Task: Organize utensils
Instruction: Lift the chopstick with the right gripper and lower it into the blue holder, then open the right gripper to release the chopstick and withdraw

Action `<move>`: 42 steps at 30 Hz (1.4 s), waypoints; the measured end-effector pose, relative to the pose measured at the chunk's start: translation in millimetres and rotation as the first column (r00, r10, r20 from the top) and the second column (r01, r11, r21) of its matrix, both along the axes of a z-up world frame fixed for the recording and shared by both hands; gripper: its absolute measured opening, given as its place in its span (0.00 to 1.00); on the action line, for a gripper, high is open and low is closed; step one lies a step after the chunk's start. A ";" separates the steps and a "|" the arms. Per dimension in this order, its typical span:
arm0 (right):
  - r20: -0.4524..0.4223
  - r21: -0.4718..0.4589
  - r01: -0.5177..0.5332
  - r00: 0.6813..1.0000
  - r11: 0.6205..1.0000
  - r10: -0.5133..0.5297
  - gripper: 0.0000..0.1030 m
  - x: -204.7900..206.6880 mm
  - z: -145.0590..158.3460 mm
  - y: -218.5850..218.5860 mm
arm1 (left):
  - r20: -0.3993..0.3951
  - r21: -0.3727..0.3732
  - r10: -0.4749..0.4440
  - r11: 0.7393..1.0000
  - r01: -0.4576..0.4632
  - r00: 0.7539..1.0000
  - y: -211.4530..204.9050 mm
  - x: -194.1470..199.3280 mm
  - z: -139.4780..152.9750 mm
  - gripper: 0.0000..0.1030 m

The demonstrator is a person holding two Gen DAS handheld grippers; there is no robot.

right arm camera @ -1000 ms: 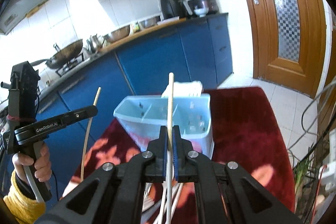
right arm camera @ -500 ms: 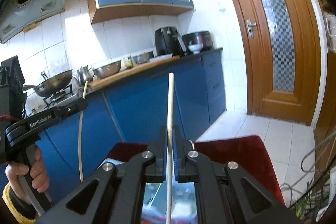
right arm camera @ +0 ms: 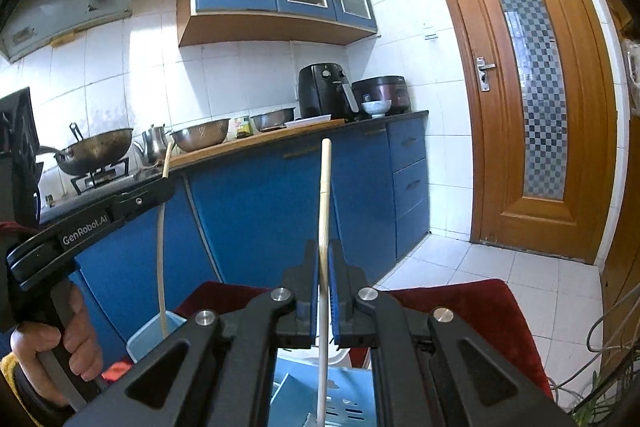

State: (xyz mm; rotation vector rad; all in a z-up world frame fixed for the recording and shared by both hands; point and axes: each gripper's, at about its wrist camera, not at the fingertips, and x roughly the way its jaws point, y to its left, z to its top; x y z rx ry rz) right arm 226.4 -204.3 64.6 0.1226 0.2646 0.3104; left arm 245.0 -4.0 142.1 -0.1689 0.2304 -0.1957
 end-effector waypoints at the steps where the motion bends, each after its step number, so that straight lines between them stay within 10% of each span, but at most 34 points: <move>1: 0.003 -0.006 -0.001 1.000 1.000 0.001 0.06 -0.2 -3.0 1.0 | -0.002 0.002 -0.001 1.000 0.001 1.000 -0.5 -0.5 -3.9 0.03; 17: -0.026 -0.038 -0.013 1.000 0.999 0.012 0.07 -6.4 -21.7 7.8 | -0.073 0.028 -0.030 0.999 0.032 0.997 -5.8 -16.9 -50.0 0.03; 22: -0.039 -0.025 -0.023 0.999 0.999 0.022 0.27 -11.5 -22.8 7.6 | -0.107 0.035 -0.052 0.998 0.056 0.993 -7.9 -20.9 -54.8 0.15; 25: -0.034 -0.020 -0.022 0.999 1.000 0.022 0.30 -16.8 -19.4 7.5 | -0.112 0.040 -0.058 0.997 0.063 0.992 -7.9 -25.2 -54.0 0.30; 42: -0.036 0.029 -0.029 0.999 0.999 0.030 0.34 -70.3 15.0 -1.1 | -0.139 0.064 -0.095 0.992 0.105 0.986 0.4 -77.8 -19.4 0.31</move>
